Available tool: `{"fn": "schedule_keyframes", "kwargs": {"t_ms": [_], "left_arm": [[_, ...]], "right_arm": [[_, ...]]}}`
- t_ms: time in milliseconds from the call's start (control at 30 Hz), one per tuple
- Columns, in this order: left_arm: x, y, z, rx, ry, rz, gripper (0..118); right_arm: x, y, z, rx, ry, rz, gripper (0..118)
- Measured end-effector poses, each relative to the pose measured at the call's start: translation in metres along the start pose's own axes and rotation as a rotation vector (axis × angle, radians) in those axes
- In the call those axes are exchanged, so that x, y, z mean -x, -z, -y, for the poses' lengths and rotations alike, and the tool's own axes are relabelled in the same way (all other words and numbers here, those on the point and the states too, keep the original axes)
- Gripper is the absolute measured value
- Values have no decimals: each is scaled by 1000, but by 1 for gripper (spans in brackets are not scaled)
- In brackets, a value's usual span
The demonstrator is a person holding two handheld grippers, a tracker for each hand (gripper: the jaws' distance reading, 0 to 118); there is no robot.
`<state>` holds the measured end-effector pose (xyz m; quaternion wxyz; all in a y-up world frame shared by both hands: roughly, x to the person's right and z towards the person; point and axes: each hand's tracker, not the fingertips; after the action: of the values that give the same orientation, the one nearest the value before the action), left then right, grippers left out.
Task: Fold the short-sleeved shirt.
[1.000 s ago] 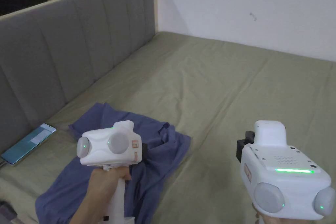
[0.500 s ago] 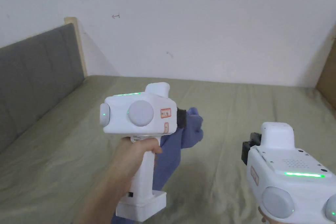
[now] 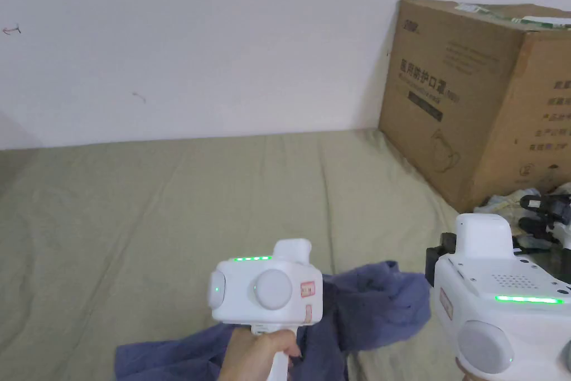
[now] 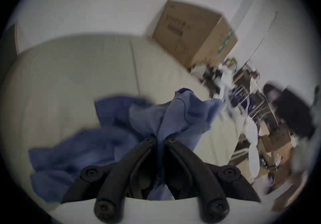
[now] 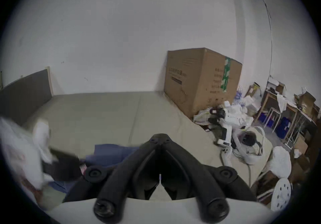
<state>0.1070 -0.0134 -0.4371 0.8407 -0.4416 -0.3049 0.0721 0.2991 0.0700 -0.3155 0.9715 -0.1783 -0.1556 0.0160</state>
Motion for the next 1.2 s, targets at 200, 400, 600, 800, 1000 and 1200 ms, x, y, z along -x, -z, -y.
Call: {"fn": "schedule_keyframes", "kwargs": {"t_ms": [200, 400, 600, 800, 1000, 1200], "left_arm": [[29, 38, 66, 114, 43, -86, 6], [34, 15, 54, 101, 1, -85, 118], [63, -61, 48, -41, -48, -110, 99], [126, -133, 87, -107, -120, -264, 0], [186, -157, 144, -59, -276, -359, 0], [221, -153, 132, -73, -341, -368, 96]], "right_arm": [[6, 7, 20, 59, -17, -11, 1], [27, 8, 27, 93, -17, -58, 1], [53, 4, 29, 107, -37, -121, 1], [85, -2, 37, 118, -57, -186, 1], [108, 1, 52, 157, -78, -229, 1], [120, 15, 57, 187, -114, -241, 1]]}}
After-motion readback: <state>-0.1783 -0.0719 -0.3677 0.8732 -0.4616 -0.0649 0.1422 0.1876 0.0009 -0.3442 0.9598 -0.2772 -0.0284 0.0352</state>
